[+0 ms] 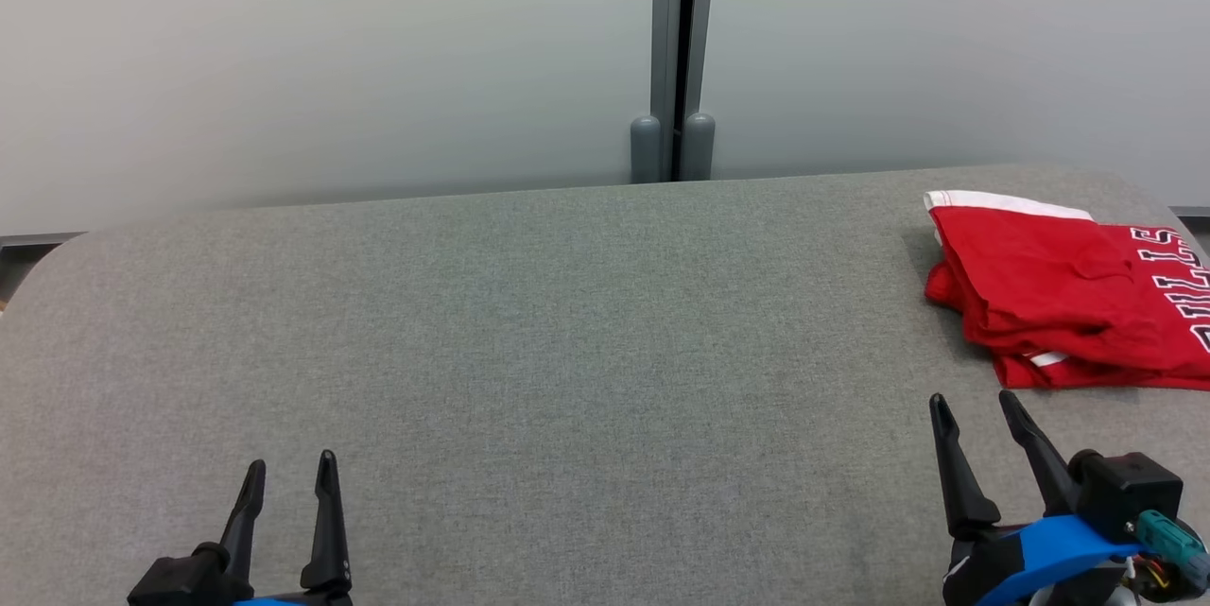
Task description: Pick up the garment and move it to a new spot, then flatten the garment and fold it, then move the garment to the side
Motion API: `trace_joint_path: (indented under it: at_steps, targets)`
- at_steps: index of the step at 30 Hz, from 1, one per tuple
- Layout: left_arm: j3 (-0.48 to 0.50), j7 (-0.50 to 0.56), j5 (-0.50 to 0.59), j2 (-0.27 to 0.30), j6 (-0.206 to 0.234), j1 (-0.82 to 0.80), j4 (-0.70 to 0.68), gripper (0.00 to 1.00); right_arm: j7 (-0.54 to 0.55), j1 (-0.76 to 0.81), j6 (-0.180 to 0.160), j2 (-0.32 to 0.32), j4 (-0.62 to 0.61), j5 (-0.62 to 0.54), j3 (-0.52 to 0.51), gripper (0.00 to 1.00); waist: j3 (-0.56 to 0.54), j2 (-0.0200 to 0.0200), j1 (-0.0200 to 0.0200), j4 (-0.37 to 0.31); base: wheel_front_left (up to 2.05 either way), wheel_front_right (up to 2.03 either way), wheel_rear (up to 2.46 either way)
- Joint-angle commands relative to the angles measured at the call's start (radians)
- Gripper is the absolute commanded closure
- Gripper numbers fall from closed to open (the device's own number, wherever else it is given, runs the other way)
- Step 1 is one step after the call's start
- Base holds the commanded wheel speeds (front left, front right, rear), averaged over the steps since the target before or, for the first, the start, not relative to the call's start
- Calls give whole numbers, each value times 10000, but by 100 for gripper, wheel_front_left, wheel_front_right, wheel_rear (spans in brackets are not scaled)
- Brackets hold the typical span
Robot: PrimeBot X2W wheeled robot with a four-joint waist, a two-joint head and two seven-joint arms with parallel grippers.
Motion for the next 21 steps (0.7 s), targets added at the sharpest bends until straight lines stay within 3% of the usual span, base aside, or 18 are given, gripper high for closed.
trace_joint_path:
  at_steps: [1, 15, 16, 21]
  targets:
    - [-27, -41, -42, -13, -31, -161, 9, 0, 29, 198, 2, 35, -23, 6, -6, 0, 2, 0, 0, 15, 0, 0, 0]
    - [-55, -41, -104, 2, -76, -210, 4, 0, -15, 294, 2, 42, 4, 233, 23, 0, 133, 0, 0, 32, 0, 0, 0]
    - [-30, -2, -185, -10, -91, -215, 4, 100, 14, 295, 0, 48, 22, 302, 29, 100, 140, 0, 0, 27, 0, 0, 0]
    - [-69, 65, -150, -133, -25, 71, 281, 100, 64, 208, 0, 38, 341, 231, 31, 100, 142, 0, 0, 33, 0, 0, 0]
